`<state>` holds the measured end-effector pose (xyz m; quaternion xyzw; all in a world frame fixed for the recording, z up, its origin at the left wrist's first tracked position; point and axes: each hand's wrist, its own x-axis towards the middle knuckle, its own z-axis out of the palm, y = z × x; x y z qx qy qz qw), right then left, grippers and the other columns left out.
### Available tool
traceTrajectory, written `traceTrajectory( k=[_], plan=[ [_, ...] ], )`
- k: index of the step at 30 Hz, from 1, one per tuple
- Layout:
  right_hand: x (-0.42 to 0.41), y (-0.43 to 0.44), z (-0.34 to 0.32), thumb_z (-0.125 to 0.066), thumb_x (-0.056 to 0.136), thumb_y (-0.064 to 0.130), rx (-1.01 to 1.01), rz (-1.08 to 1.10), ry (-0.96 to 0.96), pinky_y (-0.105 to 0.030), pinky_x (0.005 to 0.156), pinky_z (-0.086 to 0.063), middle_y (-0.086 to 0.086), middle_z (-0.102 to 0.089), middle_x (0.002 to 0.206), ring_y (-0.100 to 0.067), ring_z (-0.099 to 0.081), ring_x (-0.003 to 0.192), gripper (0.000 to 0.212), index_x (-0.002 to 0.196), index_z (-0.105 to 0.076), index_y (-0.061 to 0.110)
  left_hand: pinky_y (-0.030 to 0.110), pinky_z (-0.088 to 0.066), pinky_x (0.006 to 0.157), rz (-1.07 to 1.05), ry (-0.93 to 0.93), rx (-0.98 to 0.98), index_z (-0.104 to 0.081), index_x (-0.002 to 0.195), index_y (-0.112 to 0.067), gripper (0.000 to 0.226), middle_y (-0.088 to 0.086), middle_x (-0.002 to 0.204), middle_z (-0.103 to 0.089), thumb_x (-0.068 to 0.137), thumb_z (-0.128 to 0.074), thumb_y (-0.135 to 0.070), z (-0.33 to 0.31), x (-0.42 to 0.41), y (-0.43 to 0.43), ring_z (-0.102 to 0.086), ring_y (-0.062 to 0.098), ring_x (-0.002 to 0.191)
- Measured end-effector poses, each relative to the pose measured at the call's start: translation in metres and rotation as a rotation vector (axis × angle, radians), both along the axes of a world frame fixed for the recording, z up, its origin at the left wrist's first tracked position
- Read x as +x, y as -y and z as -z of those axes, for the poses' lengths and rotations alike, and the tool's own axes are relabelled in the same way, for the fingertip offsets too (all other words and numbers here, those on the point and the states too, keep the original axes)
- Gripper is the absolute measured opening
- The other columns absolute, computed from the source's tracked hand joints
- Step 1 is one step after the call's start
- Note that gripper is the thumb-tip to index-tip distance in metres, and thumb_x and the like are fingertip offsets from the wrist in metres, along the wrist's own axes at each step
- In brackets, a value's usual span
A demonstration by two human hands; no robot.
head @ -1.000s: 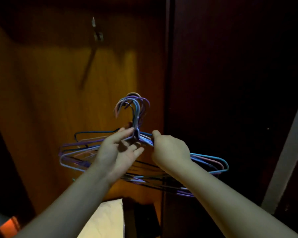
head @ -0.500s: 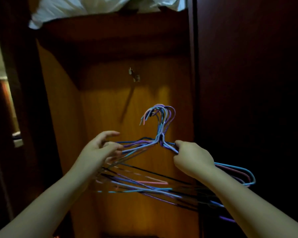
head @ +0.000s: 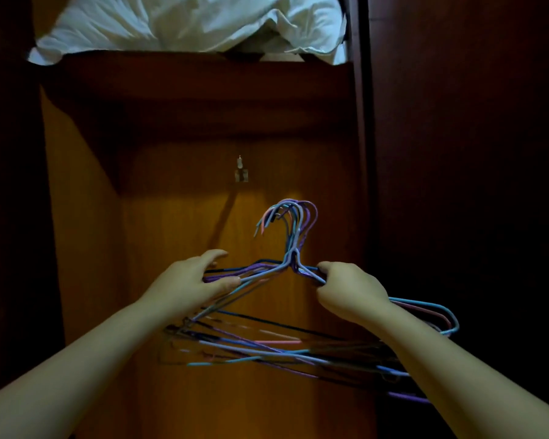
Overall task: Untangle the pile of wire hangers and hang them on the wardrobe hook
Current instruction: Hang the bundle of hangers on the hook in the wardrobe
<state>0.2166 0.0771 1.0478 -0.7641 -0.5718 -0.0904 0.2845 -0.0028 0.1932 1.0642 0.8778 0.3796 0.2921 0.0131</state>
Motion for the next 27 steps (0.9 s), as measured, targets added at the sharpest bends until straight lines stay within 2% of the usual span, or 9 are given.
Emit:
traceTrajectory(
  k=[2, 5, 8, 12, 15, 18, 23, 25, 27],
  plan=[
    [0.003, -0.009, -0.001, -0.047, 0.084, 0.022, -0.003, 0.012, -0.026, -0.027, 0.056, -0.040, 0.003, -0.061, 0.088, -0.021, -0.059, 0.081, 0.022, 0.102, -0.057, 0.030, 0.031, -0.047, 0.091, -0.018, -0.082, 0.058, -0.036, 0.137, -0.038, 0.097, -0.005, 0.131, -0.053, 0.057, -0.031, -0.093, 0.000, 0.005, -0.011, -0.053, 0.014, 0.115],
    [0.007, -0.030, 0.001, -0.047, 0.084, 0.024, 0.007, 0.003, -0.058, -0.026, 0.054, -0.038, 0.004, -0.060, 0.086, -0.021, -0.057, 0.078, 0.022, 0.103, -0.058, 0.030, 0.032, -0.044, 0.093, -0.065, -0.146, 0.224, -0.037, 0.136, -0.035, 0.063, -0.006, 0.128, -0.055, 0.081, -0.049, -0.065, 0.002, 0.014, -0.033, -0.053, 0.013, 0.113],
    [0.012, -0.059, 0.003, -0.047, 0.085, 0.022, 0.013, -0.012, -0.104, -0.025, 0.053, -0.037, 0.003, -0.059, 0.082, -0.019, -0.057, 0.072, 0.020, 0.100, -0.059, 0.028, 0.032, -0.041, 0.092, -0.088, -0.172, 0.325, -0.038, 0.134, -0.034, 0.054, -0.008, 0.124, -0.056, 0.087, -0.047, -0.058, 0.002, 0.019, -0.056, -0.053, 0.013, 0.112],
    [0.027, -0.126, 0.001, -0.049, 0.088, 0.027, 0.020, -0.049, -0.180, -0.024, 0.050, -0.034, 0.003, -0.056, 0.069, -0.016, -0.053, 0.059, 0.012, 0.092, -0.061, 0.025, 0.036, -0.033, 0.097, -0.158, -0.166, 0.457, -0.040, 0.133, -0.033, 0.051, -0.009, 0.123, -0.054, 0.088, -0.044, -0.057, -0.001, 0.031, -0.102, -0.048, 0.014, 0.118],
    [0.044, -0.188, -0.010, -0.051, 0.088, 0.028, 0.022, -0.054, -0.217, -0.024, 0.052, -0.035, 0.003, -0.054, 0.064, -0.015, -0.051, 0.055, 0.010, 0.086, -0.060, 0.026, 0.038, -0.027, 0.103, -0.201, -0.163, 0.488, -0.039, 0.135, -0.030, 0.051, -0.008, 0.127, -0.052, 0.090, -0.042, -0.055, -0.008, 0.045, -0.156, -0.045, 0.015, 0.122],
    [0.074, -0.253, -0.029, -0.055, 0.086, 0.028, 0.026, -0.033, -0.207, -0.024, 0.055, -0.037, 0.003, -0.055, 0.065, -0.016, -0.055, 0.060, 0.005, 0.084, -0.059, 0.026, 0.037, -0.026, 0.105, -0.221, -0.166, 0.495, -0.036, 0.137, -0.029, 0.051, -0.007, 0.129, -0.050, 0.092, -0.040, -0.052, -0.025, 0.068, -0.217, -0.043, 0.015, 0.123],
    [0.128, -0.338, -0.080, -0.057, 0.082, 0.025, 0.087, -0.008, -0.135, -0.026, 0.060, -0.043, 0.002, -0.061, 0.070, -0.018, -0.060, 0.068, 0.003, 0.080, -0.059, 0.026, 0.036, -0.033, 0.099, -0.247, -0.129, 0.571, -0.037, 0.136, -0.026, 0.050, -0.002, 0.125, -0.052, 0.092, -0.041, -0.049, -0.058, 0.115, -0.302, -0.046, 0.019, 0.119],
    [0.145, -0.363, -0.101, -0.058, 0.081, 0.021, 0.117, -0.016, -0.118, -0.025, 0.057, -0.041, 0.000, -0.061, 0.069, -0.017, -0.059, 0.063, 0.009, 0.072, -0.059, 0.022, 0.036, -0.032, 0.099, -0.280, -0.108, 0.617, -0.042, 0.134, -0.022, 0.049, 0.000, 0.124, -0.051, 0.092, -0.041, -0.048, -0.073, 0.132, -0.327, -0.046, 0.020, 0.118],
    [0.156, -0.382, -0.121, -0.057, 0.080, 0.015, 0.135, -0.047, -0.113, -0.022, 0.048, -0.036, 0.000, -0.056, 0.060, -0.016, -0.051, 0.051, 0.017, 0.064, -0.056, 0.017, 0.035, -0.032, 0.099, -0.297, -0.055, 0.632, -0.047, 0.130, -0.019, 0.051, 0.001, 0.125, -0.052, 0.091, -0.043, -0.050, -0.086, 0.145, -0.347, -0.046, 0.021, 0.118]
  ],
)
